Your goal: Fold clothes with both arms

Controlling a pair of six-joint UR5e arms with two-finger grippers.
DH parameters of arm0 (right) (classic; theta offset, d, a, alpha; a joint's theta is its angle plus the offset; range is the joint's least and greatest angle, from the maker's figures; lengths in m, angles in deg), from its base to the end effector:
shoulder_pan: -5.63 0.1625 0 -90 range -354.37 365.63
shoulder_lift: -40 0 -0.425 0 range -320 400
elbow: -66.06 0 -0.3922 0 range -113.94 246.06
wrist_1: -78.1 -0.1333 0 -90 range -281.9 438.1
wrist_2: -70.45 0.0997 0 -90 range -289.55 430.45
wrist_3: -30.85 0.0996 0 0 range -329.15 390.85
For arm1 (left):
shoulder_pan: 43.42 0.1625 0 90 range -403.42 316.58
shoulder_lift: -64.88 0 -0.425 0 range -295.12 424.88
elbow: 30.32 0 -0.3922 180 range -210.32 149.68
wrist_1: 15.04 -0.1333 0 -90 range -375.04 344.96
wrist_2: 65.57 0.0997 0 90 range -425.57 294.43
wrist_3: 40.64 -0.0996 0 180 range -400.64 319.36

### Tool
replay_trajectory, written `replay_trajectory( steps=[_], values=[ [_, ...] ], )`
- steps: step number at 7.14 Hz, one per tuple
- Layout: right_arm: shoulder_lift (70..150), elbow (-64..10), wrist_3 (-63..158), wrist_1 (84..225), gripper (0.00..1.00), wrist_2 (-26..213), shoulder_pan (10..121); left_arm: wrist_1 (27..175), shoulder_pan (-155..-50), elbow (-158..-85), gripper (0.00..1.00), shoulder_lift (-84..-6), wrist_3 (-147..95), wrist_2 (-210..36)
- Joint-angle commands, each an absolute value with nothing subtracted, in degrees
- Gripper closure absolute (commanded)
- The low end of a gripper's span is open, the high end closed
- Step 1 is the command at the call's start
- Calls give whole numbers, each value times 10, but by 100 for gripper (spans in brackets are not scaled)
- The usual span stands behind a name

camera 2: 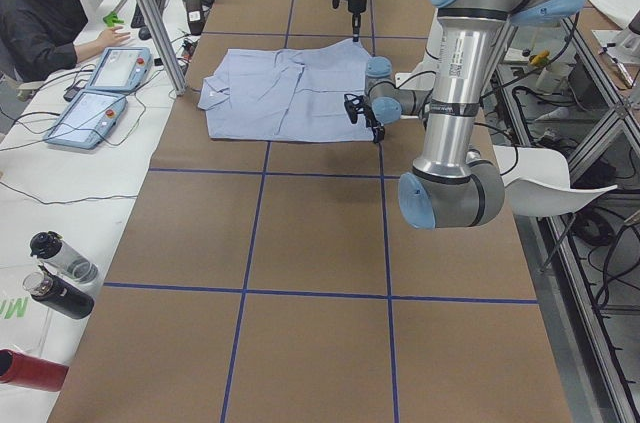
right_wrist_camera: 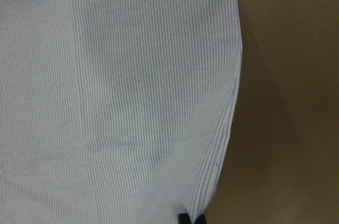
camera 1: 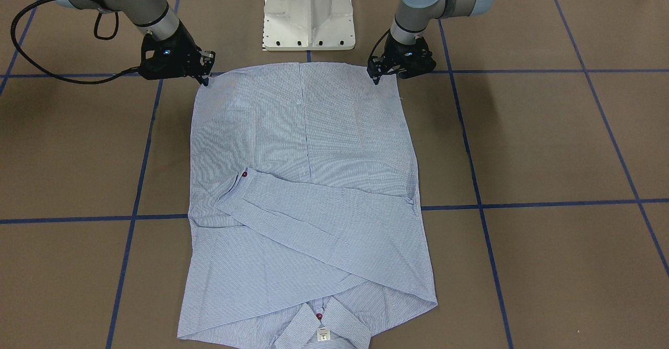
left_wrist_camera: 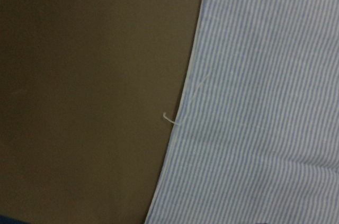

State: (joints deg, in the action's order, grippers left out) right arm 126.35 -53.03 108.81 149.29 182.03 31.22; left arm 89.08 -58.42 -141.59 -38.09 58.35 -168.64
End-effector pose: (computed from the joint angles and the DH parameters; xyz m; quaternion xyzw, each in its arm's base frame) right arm -0.4015 -0.2995 0.3540 -0.0218 -0.4587 0.0235 0.8880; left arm 0.5107 -0.2515 0.3459 -0.0823 0.4118 -0.1428 0.8962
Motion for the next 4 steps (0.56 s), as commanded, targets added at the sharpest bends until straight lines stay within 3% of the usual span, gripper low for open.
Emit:
replay_trajectory(
  steps=[1, 4],
  values=[
    [1264, -530, 1088, 1493, 100, 1826, 318, 868, -584, -1431, 42, -380, 586, -1687],
    [1265, -529, 1088, 1493, 100, 1826, 318, 837, -584, -1456, 62, -381, 587, -1687]
  ],
)
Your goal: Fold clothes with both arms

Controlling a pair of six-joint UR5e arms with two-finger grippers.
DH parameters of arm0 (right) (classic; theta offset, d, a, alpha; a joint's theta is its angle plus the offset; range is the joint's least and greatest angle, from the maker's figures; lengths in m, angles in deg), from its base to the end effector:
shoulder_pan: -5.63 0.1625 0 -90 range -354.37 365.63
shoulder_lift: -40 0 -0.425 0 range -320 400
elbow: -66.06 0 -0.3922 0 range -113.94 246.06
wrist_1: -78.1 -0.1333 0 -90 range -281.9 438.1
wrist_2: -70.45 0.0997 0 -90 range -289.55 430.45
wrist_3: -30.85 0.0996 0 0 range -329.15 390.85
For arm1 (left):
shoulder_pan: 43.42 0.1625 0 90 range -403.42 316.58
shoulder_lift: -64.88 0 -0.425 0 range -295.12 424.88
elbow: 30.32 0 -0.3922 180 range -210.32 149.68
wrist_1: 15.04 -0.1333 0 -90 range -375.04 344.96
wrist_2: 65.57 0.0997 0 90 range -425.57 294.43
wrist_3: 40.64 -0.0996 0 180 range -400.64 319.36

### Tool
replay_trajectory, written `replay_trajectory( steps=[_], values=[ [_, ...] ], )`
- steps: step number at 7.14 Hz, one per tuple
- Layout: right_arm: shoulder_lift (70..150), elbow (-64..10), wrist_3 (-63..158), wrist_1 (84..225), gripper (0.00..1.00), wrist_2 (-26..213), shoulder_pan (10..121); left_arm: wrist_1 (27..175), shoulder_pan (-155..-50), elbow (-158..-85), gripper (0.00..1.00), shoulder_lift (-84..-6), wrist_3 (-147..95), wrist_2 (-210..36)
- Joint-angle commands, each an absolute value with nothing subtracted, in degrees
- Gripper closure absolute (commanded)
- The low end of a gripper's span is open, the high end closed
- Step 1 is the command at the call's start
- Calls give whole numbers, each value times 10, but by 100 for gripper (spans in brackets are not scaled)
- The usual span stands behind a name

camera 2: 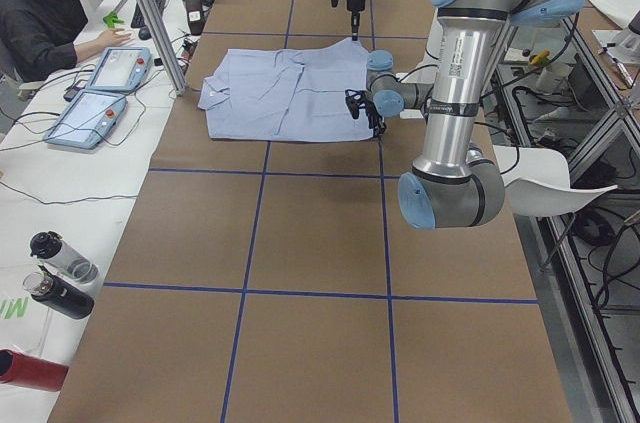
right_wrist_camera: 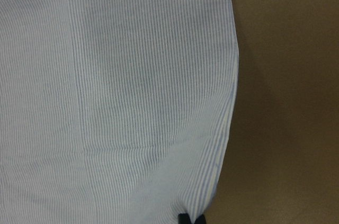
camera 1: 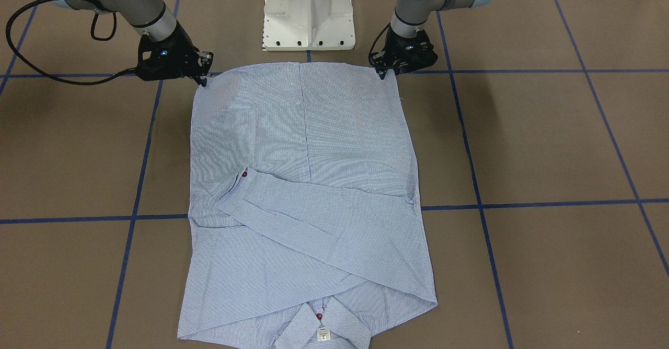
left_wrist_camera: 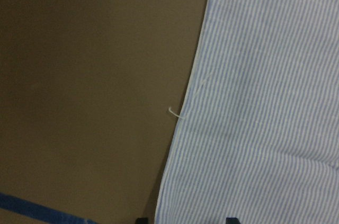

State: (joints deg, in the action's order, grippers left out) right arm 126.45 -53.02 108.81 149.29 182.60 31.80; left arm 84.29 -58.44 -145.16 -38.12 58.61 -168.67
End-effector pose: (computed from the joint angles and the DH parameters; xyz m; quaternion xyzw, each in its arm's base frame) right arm -0.3983 -0.3024 0.3547 -0.0241 -0.4591 0.0260 0.8877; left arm 0.4970 -0.2480 0.3288 -0.0844 0.4023 -0.1468 0.8997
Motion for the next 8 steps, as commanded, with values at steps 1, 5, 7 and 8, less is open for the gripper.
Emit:
replay_trajectory(
  steps=[1, 5, 7, 8],
  values=[
    [1265, -529, 1088, 1493, 100, 1826, 318, 837, -584, -1455, 62, -381, 586, -1687],
    [1265, -525, 1088, 1493, 100, 1825, 318, 837, -577, -1445, 61, -380, 585, -1687],
    [1265, -525, 1088, 1494, 100, 1825, 318, 837, -577, -1439, 61, -381, 585, -1687],
    [1266, -525, 1088, 1494, 100, 1825, 318, 837, -576, -1439, 62, -381, 585, -1687]
  ],
)
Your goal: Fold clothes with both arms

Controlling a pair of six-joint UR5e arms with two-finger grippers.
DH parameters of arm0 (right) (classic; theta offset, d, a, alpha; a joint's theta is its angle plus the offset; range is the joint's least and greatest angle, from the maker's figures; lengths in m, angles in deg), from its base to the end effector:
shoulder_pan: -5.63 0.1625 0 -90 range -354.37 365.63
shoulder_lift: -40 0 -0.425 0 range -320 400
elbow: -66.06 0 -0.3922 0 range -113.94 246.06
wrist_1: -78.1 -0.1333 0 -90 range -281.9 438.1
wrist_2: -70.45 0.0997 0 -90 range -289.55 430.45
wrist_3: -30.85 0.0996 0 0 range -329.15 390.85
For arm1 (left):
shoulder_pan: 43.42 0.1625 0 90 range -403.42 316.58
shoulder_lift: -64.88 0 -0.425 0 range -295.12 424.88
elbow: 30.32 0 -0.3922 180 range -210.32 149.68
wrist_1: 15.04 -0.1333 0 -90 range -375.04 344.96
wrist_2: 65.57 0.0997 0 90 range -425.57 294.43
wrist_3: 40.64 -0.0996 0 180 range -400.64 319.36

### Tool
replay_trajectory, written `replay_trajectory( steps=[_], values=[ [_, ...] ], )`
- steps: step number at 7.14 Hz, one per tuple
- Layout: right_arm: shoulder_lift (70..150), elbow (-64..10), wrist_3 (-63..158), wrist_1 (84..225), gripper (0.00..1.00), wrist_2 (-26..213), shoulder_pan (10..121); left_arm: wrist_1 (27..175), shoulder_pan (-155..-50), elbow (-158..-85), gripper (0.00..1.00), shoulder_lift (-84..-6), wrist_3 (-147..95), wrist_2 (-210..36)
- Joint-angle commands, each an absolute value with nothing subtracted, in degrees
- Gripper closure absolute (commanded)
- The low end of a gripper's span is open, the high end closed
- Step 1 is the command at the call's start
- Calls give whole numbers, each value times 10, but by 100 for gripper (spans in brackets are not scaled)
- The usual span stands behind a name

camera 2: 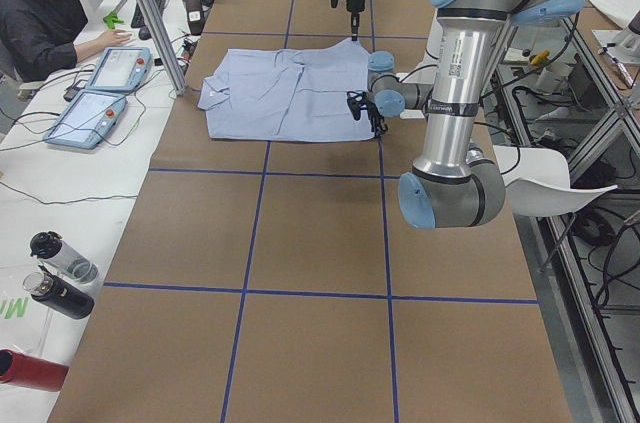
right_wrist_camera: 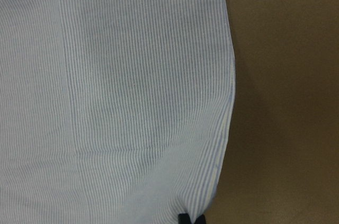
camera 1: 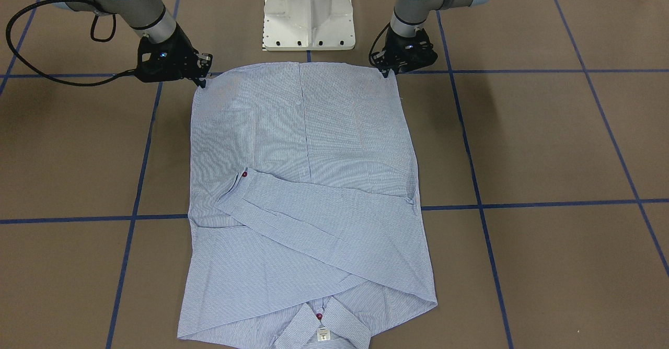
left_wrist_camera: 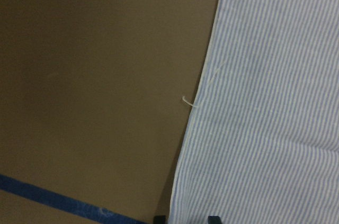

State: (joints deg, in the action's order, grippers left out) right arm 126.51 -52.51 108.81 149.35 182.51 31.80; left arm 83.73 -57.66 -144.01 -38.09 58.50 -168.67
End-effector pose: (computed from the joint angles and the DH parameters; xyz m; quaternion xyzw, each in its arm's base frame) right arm -0.4000 -0.3034 0.3596 -0.0255 -0.4545 0.0276 0.8900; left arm 0.5050 -0.2424 0.3395 -0.0881 0.3879 -0.1425 0.9063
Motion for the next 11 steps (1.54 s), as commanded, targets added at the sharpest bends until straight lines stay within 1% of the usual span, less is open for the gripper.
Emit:
replay_trajectory(
  steps=[1, 2, 4, 5, 6, 7, 9, 11],
  values=[
    [1266, -525, 1088, 1494, 100, 1825, 318, 837, -576, -1440, 74, -381, 586, -1687],
    [1266, -525, 1088, 1494, 100, 1825, 318, 837, -576, -1440, 100, -381, 586, -1686],
    [1266, -527, 1088, 1494, 100, 1826, 323, 837, -577, -1448, 100, -382, 587, -1688],
    [1268, -530, 1088, 1493, 100, 1830, 332, 837, -579, -1468, 100, -381, 587, -1688],
    [1269, -533, 1088, 1491, 100, 1867, 359, 837, -585, -1501, 100, -380, 586, -1691],
    [1272, -539, 1088, 1489, 100, 1919, 392, 837, -586, -1517, 100, -380, 582, -1691],
    [1323, -593, 1088, 1488, 100, 1937, 398, 837, -586, -1544, 100, -369, 582, -1692],
    [1356, -622, 1088, 1488, 100, 2005, 395, 825, -585, -1609, 100, -325, 584, -1713]
  ],
)
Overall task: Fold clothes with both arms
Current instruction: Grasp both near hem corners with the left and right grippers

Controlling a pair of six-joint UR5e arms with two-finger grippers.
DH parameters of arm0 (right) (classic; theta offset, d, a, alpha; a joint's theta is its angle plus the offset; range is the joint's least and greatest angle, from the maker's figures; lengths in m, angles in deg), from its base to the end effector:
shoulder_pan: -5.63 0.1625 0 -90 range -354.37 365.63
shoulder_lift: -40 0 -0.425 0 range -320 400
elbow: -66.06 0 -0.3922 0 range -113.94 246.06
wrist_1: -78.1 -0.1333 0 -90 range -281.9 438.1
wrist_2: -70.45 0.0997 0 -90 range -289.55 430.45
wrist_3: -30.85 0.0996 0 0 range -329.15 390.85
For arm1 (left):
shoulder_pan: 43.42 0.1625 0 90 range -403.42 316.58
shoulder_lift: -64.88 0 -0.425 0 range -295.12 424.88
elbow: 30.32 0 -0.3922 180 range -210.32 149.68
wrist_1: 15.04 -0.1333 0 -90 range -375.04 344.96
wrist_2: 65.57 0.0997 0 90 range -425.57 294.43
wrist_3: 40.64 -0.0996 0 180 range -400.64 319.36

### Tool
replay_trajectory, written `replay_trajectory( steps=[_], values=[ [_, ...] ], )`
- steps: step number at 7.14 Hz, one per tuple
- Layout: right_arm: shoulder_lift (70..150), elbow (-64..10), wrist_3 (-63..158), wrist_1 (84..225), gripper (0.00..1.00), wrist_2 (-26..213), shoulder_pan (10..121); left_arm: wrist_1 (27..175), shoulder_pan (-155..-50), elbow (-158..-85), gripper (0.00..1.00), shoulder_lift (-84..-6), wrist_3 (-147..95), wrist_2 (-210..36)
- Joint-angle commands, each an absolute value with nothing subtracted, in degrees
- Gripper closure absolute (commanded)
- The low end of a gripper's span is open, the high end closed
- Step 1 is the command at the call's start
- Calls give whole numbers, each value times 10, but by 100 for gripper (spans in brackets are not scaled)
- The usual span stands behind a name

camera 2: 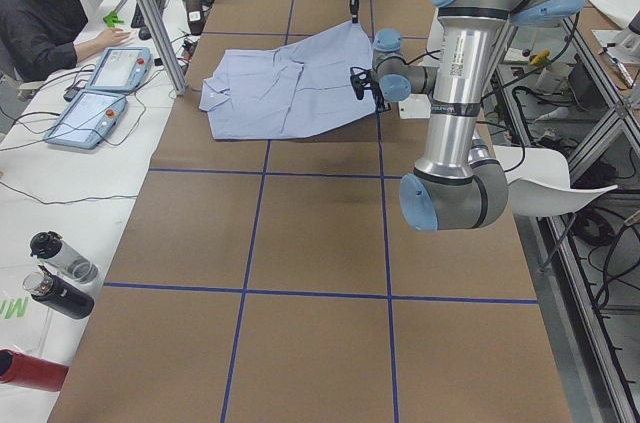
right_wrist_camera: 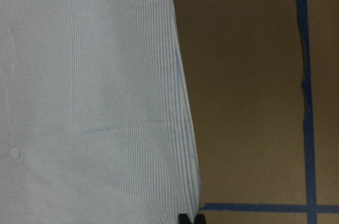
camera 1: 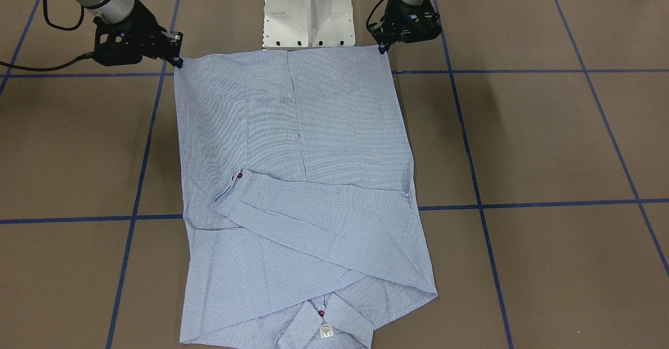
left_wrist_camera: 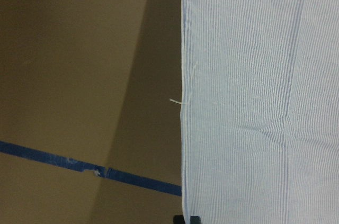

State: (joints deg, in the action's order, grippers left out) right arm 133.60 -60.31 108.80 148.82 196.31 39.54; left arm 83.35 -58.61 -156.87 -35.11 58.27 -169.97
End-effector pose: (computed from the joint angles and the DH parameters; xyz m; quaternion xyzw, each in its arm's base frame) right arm -0.3134 -0.3010 0.3454 -0.0917 -0.4923 0.0295 0.8651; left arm 0.4345 -0.2304 0.2702 -0.0860 0.4630 -0.1272 0.8730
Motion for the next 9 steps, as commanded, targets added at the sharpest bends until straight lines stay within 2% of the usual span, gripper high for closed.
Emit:
replay_trajectory(
  steps=[1, 4, 6, 9],
  values=[
    [1369, -637, 1088, 1488, 100, 2038, 389, 807, -579, -1644, 100, -316, 585, -1740],
    [1371, -638, 1089, 1488, 100, 2140, 384, 795, -528, -1684, 100, -318, 588, -1775],
    [1353, -615, 1080, 1483, 100, 2131, 415, 795, -538, -1667, 100, -323, 579, -1774],
    [1220, -498, 1080, 1481, 100, 2112, 504, 796, -689, -1574, 100, -385, 484, -1799]
  ],
)
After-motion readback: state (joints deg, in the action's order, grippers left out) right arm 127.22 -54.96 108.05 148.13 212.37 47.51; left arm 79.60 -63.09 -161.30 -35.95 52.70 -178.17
